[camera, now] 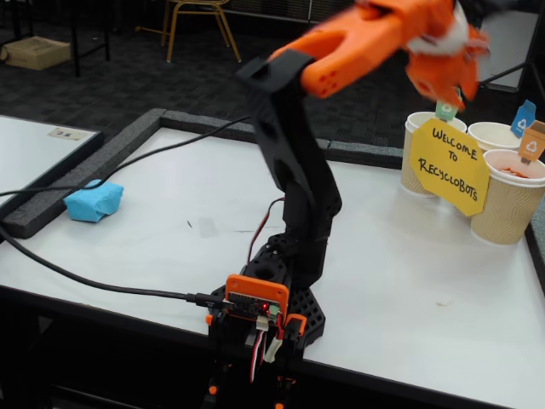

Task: Sort rubbish by color.

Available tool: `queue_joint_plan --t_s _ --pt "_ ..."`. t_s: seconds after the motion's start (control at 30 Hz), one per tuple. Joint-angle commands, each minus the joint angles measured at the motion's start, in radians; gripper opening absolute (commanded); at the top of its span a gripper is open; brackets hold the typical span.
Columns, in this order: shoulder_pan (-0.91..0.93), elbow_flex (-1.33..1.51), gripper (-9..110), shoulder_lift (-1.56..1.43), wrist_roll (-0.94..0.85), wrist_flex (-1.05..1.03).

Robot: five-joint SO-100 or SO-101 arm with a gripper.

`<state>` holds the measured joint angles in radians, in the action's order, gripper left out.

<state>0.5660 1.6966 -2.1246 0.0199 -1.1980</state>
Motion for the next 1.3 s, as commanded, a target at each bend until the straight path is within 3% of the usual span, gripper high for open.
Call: queue_joint_plan --t_s 0.0,0.17,0.37,0.63,1.03,1.27 --pt "-0.147 -0.138 0 -0.287 -0.011 -0.123" --pt "-0.37 -0.138 0 -0.377 -0.012 -0.313" --pt "-0.779 -0.137 2 -0.486 -0.069 -0.46" --pt "-1.155 -0.144 2 -0.492 -0.132 -0.551" --pt "-1.379 -0.066 1 -0.495 -0.135 -0.554" --pt "-1.628 0.074 0 -0.532 -0.126 -0.554"
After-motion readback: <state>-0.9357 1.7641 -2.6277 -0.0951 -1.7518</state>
